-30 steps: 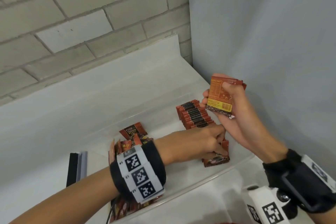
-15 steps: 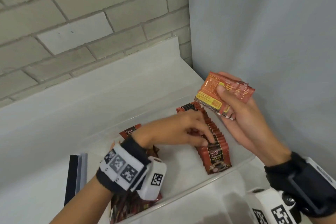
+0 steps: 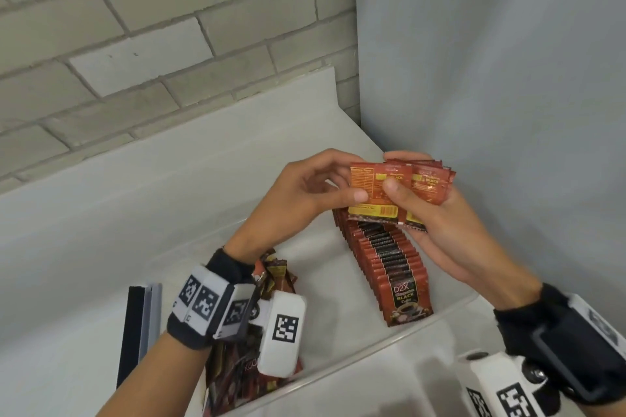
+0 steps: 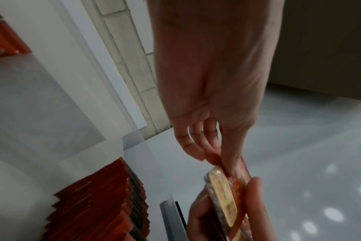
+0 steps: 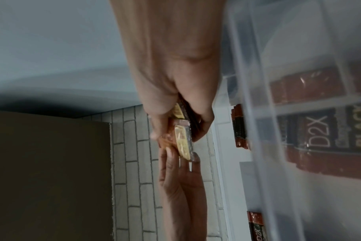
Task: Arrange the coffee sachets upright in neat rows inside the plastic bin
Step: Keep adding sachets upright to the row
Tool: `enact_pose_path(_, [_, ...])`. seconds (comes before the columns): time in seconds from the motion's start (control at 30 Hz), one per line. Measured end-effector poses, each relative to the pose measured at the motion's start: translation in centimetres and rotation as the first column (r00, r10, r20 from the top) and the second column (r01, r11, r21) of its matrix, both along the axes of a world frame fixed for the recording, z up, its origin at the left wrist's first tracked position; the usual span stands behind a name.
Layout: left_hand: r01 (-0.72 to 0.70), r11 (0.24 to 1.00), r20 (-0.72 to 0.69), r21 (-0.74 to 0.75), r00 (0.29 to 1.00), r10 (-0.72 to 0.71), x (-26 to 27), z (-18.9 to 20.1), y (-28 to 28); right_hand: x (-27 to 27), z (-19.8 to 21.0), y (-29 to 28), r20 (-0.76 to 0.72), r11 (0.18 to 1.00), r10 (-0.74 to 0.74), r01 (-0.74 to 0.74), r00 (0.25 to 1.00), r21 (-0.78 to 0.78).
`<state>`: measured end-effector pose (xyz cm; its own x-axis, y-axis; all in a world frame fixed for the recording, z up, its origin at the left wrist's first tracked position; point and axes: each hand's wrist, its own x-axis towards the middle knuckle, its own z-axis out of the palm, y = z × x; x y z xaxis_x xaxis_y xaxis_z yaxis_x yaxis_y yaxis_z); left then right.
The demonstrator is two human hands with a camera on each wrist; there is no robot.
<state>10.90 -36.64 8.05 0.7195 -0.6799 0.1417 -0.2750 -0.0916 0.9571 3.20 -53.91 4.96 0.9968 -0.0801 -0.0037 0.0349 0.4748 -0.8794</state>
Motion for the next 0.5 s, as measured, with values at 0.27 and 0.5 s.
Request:
enact_pose_path(0.27, [0.039, 0.983, 0.054, -0.177, 0.998, -0.03, 0.4, -0.5, 0.9, 0.8, -0.2, -0.3, -0.126, 0.992, 0.114, -0.108, 0.985, 0.059])
enact_pose_path(0.5, [0.031, 0.99, 0.032, -0.138, 0.999, -0.027, 0.5, -1.2, 1.0, 0.5, 0.1, -0.3, -0.177, 0.987, 0.163, -0.161, 0.971, 0.025])
